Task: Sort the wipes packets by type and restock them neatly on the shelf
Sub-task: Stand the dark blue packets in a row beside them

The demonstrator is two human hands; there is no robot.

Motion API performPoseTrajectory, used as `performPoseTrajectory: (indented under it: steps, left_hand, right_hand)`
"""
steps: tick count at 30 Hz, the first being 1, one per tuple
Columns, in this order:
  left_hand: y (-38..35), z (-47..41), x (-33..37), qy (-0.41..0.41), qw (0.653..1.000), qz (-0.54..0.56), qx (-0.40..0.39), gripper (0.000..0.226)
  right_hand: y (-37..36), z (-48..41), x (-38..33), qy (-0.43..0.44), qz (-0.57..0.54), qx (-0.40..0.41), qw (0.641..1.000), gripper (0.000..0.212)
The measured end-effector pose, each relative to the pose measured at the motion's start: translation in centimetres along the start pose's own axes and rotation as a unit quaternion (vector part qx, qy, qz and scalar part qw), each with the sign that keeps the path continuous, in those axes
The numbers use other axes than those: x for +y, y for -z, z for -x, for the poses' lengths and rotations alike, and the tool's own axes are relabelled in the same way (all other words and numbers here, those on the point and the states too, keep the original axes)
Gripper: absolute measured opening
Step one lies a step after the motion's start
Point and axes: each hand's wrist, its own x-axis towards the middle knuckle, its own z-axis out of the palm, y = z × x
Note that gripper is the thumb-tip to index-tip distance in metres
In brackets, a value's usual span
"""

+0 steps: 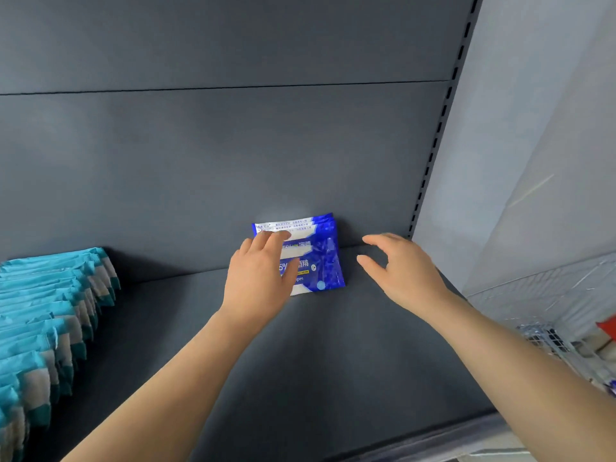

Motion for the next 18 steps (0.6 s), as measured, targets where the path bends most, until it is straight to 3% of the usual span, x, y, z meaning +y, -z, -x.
performPoseTrajectory:
  steps: [4, 9, 18]
  left_hand:
    - [-2.0, 0.2, 5.6, -0.091, 0.995, -0.016, -0.047, 0.036]
    - [-5.6, 0.7, 14.1, -0.172, 0.983, -0.012, -0.066, 0.034]
    - [-15.1, 2.1, 34.1, -0.223, 0.968, 0.053, -0.101, 0.032]
  right_hand:
    - [3.0, 3.4, 2.8, 0.011, 0.077, -0.013, 0.997, 0.045]
    - [7.5, 7.8, 9.7, 0.017, 0.119, 0.033, 0.992, 0.036]
    - [18.1, 15.4, 27.1, -0.051, 0.144, 0.022, 0.988, 0.036]
